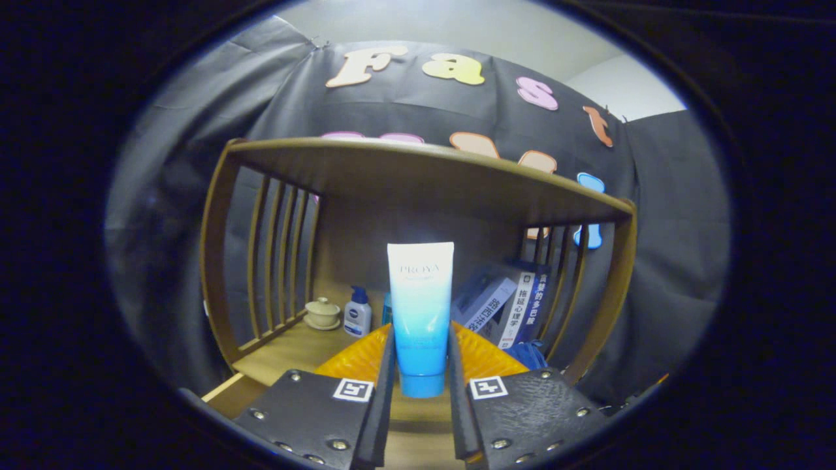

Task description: Pull open the drawer, take out the items inside it, and place them on the countertop above the cabinet.

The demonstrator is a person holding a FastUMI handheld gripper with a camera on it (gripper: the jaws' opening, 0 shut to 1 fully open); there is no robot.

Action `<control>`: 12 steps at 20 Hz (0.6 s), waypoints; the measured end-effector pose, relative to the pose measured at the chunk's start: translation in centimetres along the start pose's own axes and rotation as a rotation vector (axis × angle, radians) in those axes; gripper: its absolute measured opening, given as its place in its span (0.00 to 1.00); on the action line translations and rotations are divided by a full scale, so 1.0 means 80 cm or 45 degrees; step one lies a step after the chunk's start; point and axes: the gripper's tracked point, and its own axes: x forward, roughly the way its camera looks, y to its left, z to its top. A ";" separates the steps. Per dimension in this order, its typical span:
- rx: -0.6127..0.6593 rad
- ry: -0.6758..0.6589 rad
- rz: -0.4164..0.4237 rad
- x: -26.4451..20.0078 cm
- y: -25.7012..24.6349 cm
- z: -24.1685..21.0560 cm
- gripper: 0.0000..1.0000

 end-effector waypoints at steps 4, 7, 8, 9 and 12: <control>0.075 0.149 -0.001 0.049 0.011 -0.060 0.40; 0.140 0.304 0.055 0.082 0.032 -0.125 0.39; 0.149 0.362 0.059 0.089 0.035 -0.148 0.39; 0.147 0.401 0.056 0.096 0.039 -0.166 0.40; 0.151 0.455 0.054 0.106 0.050 -0.193 0.41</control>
